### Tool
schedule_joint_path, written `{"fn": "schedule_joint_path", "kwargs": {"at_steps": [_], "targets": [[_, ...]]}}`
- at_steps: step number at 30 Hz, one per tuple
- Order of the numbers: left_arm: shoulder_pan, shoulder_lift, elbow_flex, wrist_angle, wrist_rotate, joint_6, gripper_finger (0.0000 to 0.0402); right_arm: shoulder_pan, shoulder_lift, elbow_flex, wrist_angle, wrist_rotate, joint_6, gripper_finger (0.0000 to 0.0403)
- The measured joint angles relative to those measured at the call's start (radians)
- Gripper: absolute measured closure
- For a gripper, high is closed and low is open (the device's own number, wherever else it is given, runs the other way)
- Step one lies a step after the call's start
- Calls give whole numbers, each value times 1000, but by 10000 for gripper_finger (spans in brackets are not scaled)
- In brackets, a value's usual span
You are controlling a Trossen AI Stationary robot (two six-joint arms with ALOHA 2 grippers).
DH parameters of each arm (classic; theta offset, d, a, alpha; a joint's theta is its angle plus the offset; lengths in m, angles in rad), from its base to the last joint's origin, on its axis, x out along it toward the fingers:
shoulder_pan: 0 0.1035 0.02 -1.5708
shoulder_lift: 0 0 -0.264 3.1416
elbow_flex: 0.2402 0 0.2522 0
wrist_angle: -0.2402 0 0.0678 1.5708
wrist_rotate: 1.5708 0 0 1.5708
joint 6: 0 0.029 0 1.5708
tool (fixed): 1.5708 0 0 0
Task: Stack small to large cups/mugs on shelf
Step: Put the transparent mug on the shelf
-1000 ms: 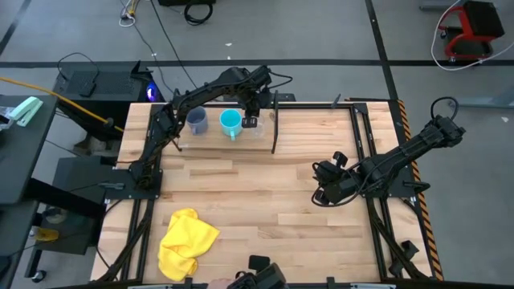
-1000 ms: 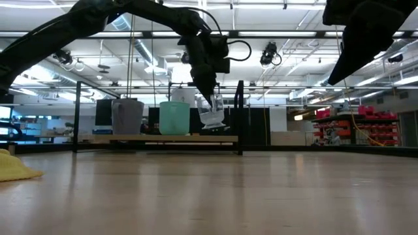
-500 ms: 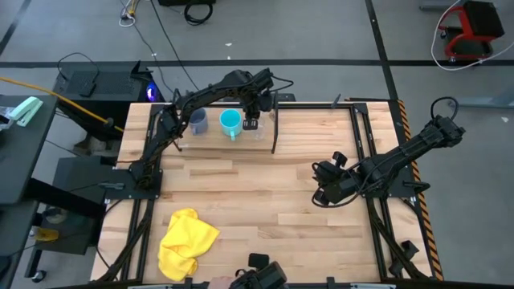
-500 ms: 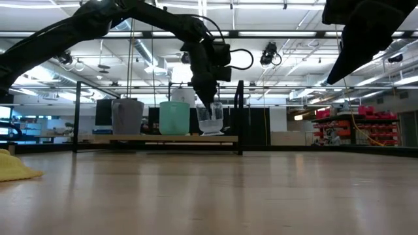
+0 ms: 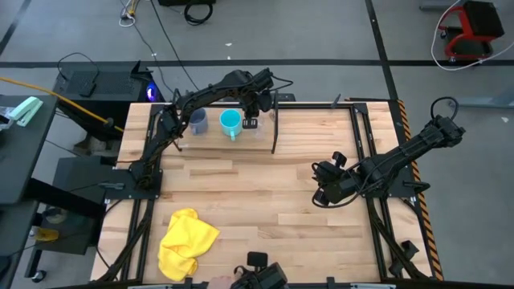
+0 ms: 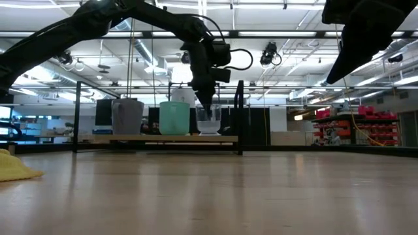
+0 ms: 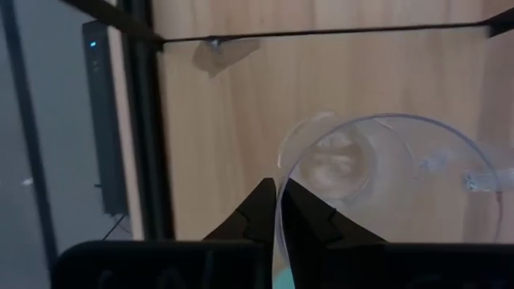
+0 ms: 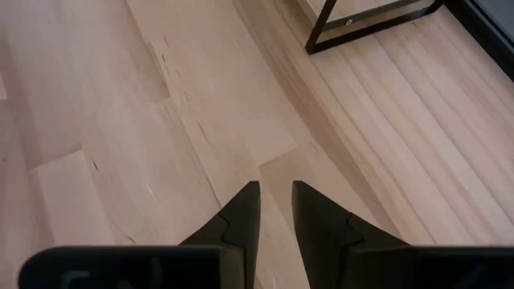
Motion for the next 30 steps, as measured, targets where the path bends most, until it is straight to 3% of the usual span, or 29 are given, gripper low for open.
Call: {"fn": "schedule_joint_path", "kwargs": {"at_steps": [8,18,30], "targets": [[0,0,0,21,-41,7,361,0,0,0,0,0,0,321],[-1,-1,0,64,-42,0,301,0,0,0,0,0,0,321],[-22,-59,71,55,-148,-81,247,0,0,0,0,0,0,321]]}}
